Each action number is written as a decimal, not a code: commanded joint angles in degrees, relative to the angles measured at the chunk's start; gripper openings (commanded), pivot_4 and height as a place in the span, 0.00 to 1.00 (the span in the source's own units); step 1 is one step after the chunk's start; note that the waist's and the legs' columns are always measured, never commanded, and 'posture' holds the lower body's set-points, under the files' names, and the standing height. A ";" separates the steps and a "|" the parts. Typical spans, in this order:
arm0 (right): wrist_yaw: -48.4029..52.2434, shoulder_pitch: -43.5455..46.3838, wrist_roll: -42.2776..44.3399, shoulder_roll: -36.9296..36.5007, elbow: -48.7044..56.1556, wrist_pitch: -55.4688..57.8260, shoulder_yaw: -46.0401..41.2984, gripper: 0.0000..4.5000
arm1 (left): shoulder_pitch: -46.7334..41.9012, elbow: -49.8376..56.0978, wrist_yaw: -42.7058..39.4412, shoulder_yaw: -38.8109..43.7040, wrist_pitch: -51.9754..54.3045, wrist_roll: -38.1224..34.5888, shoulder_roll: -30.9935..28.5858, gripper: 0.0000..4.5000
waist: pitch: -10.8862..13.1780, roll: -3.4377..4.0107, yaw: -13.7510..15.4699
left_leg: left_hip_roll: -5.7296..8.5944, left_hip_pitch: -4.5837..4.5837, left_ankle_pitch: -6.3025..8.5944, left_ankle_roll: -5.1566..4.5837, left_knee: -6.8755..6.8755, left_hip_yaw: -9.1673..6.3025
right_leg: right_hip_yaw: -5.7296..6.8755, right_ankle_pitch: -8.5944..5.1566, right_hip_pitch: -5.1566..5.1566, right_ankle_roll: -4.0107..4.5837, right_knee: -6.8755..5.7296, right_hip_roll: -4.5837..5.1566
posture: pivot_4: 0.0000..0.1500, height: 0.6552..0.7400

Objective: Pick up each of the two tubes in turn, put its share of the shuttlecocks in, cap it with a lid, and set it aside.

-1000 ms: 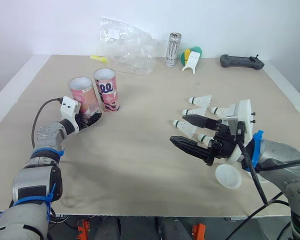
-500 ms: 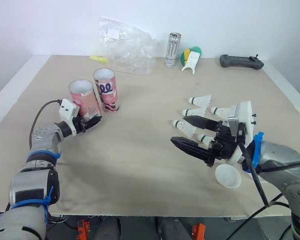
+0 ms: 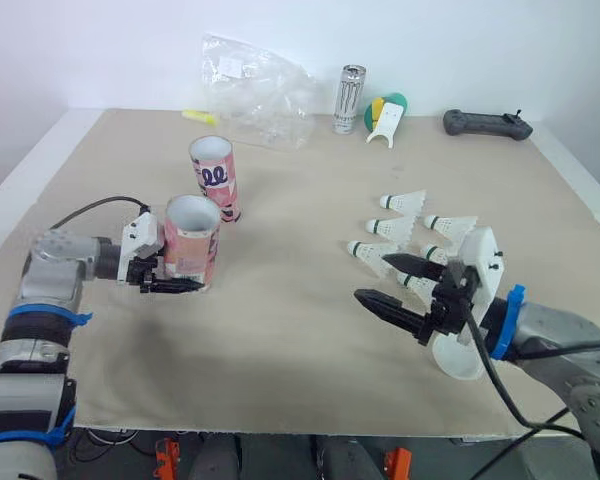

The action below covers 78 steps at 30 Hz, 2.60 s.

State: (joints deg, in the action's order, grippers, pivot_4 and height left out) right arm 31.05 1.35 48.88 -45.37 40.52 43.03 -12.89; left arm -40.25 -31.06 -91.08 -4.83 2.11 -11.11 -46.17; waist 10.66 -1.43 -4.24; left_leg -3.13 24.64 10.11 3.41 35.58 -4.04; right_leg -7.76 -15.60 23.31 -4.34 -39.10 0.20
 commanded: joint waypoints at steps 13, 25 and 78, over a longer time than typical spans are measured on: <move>10.19 -17.13 2.48 -2.67 -4.28 -2.50 -23.48 1.00 | -2.86 18.00 -1.42 -24.35 -1.05 -7.75 -12.45 0.63 | 0.00 0.00 0.27 | -0.03 -0.07 -0.03 -0.04 0.09 0.01 | 0.03 -0.07 -0.12 -0.16 0.01 -0.01 | 1.00 1.00; 12.45 -13.73 -8.67 -0.83 -18.71 -8.31 -15.82 1.00 | -6.01 14.55 -1.42 -31.68 -2.56 -11.08 -10.71 0.63 | -0.02 0.06 0.27 | 0.04 -0.09 -0.08 -0.14 0.24 0.02 | -0.02 -0.10 -0.19 -0.04 0.00 0.02 | 1.00 1.00; 18.14 26.89 -5.91 -3.57 -1.67 -1.78 15.43 0.01 | -5.63 11.83 -1.42 -32.68 -5.93 -9.90 -10.07 0.63 | -0.25 0.45 0.03 | 0.04 -0.23 -0.18 -0.30 0.02 0.03 | -0.03 -0.12 -0.23 0.06 0.04 0.02 | 1.00 1.00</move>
State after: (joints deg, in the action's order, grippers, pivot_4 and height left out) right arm 48.54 25.17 46.82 -49.53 40.18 42.84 -0.64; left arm -46.13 -19.31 -92.56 -36.12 -4.49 -22.60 -56.30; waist 10.42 -0.98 -4.22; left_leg -3.09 24.42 9.93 3.11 35.60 -4.01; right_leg -7.80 -15.73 23.10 -4.28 -39.06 0.21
